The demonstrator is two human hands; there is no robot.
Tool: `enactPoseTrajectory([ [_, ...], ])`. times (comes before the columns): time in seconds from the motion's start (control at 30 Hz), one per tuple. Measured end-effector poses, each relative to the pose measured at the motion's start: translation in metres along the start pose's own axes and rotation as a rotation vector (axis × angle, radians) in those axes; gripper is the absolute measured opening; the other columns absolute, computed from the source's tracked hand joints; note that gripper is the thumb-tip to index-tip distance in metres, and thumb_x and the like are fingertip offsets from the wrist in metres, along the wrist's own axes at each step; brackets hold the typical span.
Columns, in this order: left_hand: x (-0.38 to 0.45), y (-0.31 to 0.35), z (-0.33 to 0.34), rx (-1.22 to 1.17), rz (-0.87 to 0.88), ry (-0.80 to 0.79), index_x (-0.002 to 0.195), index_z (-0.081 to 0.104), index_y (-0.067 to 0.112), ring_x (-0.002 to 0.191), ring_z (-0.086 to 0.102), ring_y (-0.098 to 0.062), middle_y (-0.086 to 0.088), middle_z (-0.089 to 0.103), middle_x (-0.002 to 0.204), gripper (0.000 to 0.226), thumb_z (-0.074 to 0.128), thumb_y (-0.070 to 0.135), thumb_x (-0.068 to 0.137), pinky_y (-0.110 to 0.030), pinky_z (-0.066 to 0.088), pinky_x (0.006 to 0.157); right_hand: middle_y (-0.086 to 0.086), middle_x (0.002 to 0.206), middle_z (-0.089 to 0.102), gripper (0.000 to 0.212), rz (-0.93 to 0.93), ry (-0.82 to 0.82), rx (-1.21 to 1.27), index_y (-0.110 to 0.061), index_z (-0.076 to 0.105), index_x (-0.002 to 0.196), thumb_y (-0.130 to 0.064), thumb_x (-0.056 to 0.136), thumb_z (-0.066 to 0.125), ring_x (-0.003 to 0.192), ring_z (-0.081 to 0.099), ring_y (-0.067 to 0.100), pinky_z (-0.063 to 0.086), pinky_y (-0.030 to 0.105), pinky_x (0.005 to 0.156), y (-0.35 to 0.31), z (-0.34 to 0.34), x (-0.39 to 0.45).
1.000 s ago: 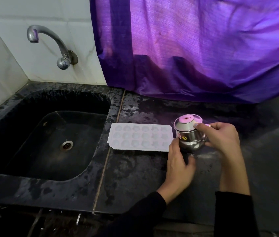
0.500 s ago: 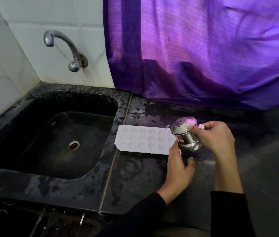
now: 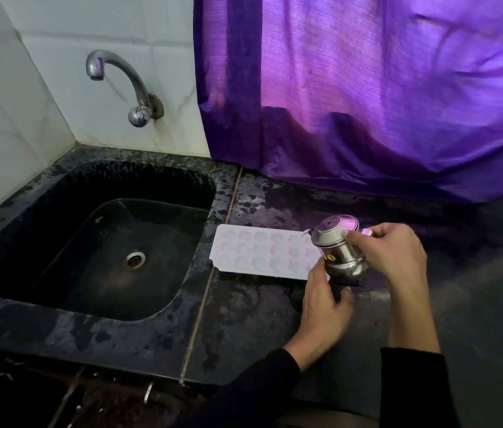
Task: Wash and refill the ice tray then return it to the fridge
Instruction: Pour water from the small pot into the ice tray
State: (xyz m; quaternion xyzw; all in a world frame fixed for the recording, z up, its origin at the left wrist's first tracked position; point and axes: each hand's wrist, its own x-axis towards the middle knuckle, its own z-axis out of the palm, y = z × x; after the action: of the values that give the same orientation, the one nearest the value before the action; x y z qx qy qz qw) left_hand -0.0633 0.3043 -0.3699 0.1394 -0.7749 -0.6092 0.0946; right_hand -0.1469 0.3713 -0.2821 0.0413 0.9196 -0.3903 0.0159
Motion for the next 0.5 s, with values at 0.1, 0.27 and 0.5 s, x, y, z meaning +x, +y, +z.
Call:
enactPoseTrajectory([
  [0.1,-0.0014,0.0012,-0.0005,-0.004,0.012,0.001,0.143,0.030,0.022,0.114,0.037,0.001,0.016,0.036,0.121,0.062,0.055,0.012,0.087,-0.015,0.033,0.098,0.000,0.080,0.070,0.030,0.019,0.008,0.026,-0.021,0.065,0.071,-0.050,0.069,0.073,0.087,0.064,0.027,0.049,0.036,0.078,0.0012,-0.0010,-0.0011],
  [0.27,-0.0032,0.0004,-0.0013,0.005,0.022,0.020,0.146,0.026,0.021,0.123,0.038,-0.004,0.018,0.033,0.127,0.066,0.055,0.013,0.087,-0.027,0.036,0.107,-0.001,0.072,0.070,0.029,0.063,-0.011,0.118,-0.021,0.066,0.069,-0.048,0.065,0.076,0.080,0.068,0.024,0.055,0.046,0.082,0.0030,-0.0037,-0.0050],
  [0.5,-0.0019,-0.0001,-0.0076,-0.020,0.012,0.062,0.150,0.016,0.024,0.135,0.032,-0.007,0.007,0.034,0.148,0.075,0.054,0.017,0.086,-0.036,0.033,0.112,0.003,0.063,0.069,0.028,0.080,-0.040,0.288,-0.015,0.066,0.064,-0.036,0.058,0.084,0.075,0.070,0.026,0.058,0.051,0.077,-0.0028,-0.0048,-0.0079],
])
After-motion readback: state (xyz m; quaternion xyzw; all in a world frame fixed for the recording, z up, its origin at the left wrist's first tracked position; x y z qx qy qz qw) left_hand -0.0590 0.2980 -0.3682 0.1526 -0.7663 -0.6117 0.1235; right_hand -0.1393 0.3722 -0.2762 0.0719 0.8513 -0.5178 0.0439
